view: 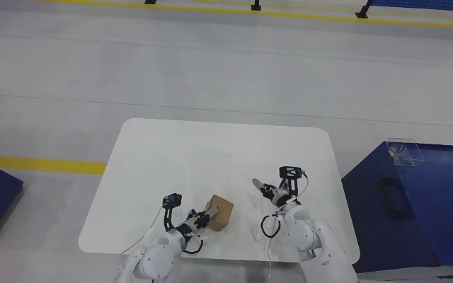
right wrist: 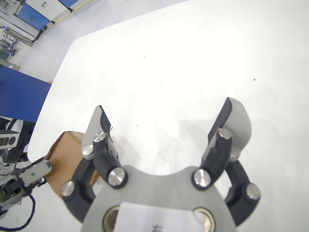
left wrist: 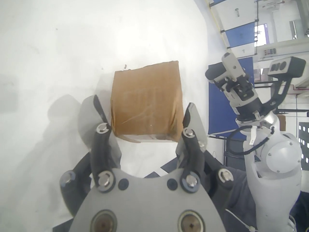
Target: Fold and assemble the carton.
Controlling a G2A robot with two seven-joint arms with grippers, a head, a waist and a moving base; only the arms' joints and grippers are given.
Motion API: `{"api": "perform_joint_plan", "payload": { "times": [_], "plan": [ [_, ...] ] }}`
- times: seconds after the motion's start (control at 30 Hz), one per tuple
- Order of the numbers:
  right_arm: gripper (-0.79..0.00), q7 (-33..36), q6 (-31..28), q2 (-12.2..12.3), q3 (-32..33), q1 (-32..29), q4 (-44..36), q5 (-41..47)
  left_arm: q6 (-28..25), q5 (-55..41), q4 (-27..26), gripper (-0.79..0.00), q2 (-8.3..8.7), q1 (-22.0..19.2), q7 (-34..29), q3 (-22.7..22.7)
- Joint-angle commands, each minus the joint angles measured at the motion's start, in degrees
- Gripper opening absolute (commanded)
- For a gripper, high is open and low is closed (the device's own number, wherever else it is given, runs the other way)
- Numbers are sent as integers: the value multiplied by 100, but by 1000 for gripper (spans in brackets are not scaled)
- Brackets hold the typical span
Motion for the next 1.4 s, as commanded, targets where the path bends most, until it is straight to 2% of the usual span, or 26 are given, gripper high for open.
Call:
{"api": "perform_joint_plan", "payload": {
  "times": [0.0, 0.13, 0.2, 0.23, 0.27, 0.3, 0.37, 0.43, 0.63, 0.87, 1.03, 1.23, 1.37],
  "plan": [
    [0, 0, 0, 0, 0, 0, 0, 0, 151, 329, -165, 0, 13, 71, 306, -55],
    [0, 0, 0, 0, 0, 0, 0, 0, 127, 1408, -914, 0, 45, 575, 1837, -72],
    [0, 0, 0, 0, 0, 0, 0, 0, -286, 2290, -1184, 0, 76, 815, 2510, 145],
    [0, 0, 0, 0, 0, 0, 0, 0, -508, 2814, -1168, -443, 101, 884, 2718, 245],
    [0, 0, 0, 0, 0, 0, 0, 0, -652, 3271, -1135, -751, 119, 913, 2899, 342],
    [0, 0, 0, 0, 0, 0, 0, 0, -802, 3718, -1080, -785, 135, 915, 3052, 451],
    [0, 0, 0, 0, 0, 0, 0, 0, -723, 4447, -883, -785, 145, 875, 3187, 604],
    [0, 0, 0, 0, 0, 0, 0, 0, -673, 4738, -671, -785, 123, 753, 3068, 811],
    [0, 0, 0, 0, 0, 0, 0, 0, -293, 4737, -343, -785, 43, 458, 2734, 1013],
    [0, 0, 0, 0, 0, 0, 0, 0, -263, 4592, -188, -785, 1, 283, 2292, 1083],
    [0, 0, 0, 0, 0, 0, 0, 0, -36, 4709, 48, -785, -35, 114, 1763, 1159],
    [0, 0, 0, 0, 0, 0, 0, 0, -13, 4347, -89, -785, -68, 178, 2271, 1105],
    [0, 0, 0, 0, 0, 0, 0, 0, -15, 4602, 82, -785, -62, 113, 1852, 1141]
  ]
}}
